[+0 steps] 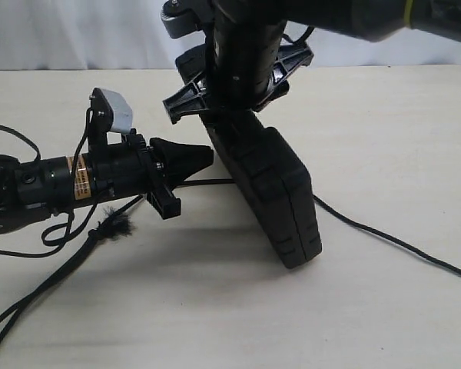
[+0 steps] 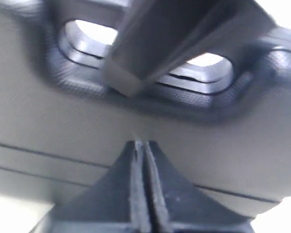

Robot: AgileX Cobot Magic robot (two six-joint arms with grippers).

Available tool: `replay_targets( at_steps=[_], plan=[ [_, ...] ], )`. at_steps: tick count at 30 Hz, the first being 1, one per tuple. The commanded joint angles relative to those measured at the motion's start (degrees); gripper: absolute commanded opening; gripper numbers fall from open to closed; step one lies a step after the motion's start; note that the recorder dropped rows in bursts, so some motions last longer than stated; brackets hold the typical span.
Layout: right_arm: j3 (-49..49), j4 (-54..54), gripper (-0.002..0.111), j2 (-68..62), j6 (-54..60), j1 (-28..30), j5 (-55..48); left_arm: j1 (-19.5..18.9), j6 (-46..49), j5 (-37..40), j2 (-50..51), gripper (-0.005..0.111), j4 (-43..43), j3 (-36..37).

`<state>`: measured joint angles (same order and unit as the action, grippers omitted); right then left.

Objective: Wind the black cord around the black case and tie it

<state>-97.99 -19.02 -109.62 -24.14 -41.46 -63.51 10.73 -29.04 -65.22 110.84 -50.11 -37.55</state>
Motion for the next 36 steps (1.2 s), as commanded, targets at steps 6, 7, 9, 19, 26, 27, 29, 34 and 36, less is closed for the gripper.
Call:
replay_targets(
  at_steps=[6,7,9,19,26,27,29,34,36],
  plan=[
    [13.4,1.04,0.068,23.85,6.69,0.04,3.78,-0.07,-1.04,-1.07,0.11,0.0,-1.61,0.17],
    [19.87,2.37,0.068,28.41,6.57,0.04,10.14,-0.07,-1.04,-1.07,0.11,0.0,-1.61,0.17],
    [29.2,4.18,0.068,34.24,6.38,0.04,21.83,-0.07,-1.04,-1.07,0.11,0.0,-1.61,0.17],
    [70.34,8.73,0.068,59.24,7.48,0.04,77.65,-0.07,-1.04,-0.85,0.11,0.0,-1.86,0.17],
    [78.34,8.73,0.068,59.71,23.71,0.04,84.24,-0.07,-1.04,-0.47,0.11,0.0,-1.75,0.17],
    [78.34,8.73,0.068,59.71,25.91,0.04,84.24,-0.07,-1.04,-0.47,0.11,0.0,-1.75,0.17],
    [78.34,8.87,0.068,59.71,26.02,0.04,85.69,-0.07,-1.04,-0.47,0.11,0.0,-1.75,0.17],
    [78.34,9.76,0.068,59.3,27.96,0.16,81.35,-0.07,-1.04,-0.47,0.11,0.0,-1.75,0.17],
    [78.34,10.94,0.068,58.15,30.71,0.16,79.35,-0.07,-1.04,-0.47,0.11,0.0,-1.75,0.17]
  ],
)
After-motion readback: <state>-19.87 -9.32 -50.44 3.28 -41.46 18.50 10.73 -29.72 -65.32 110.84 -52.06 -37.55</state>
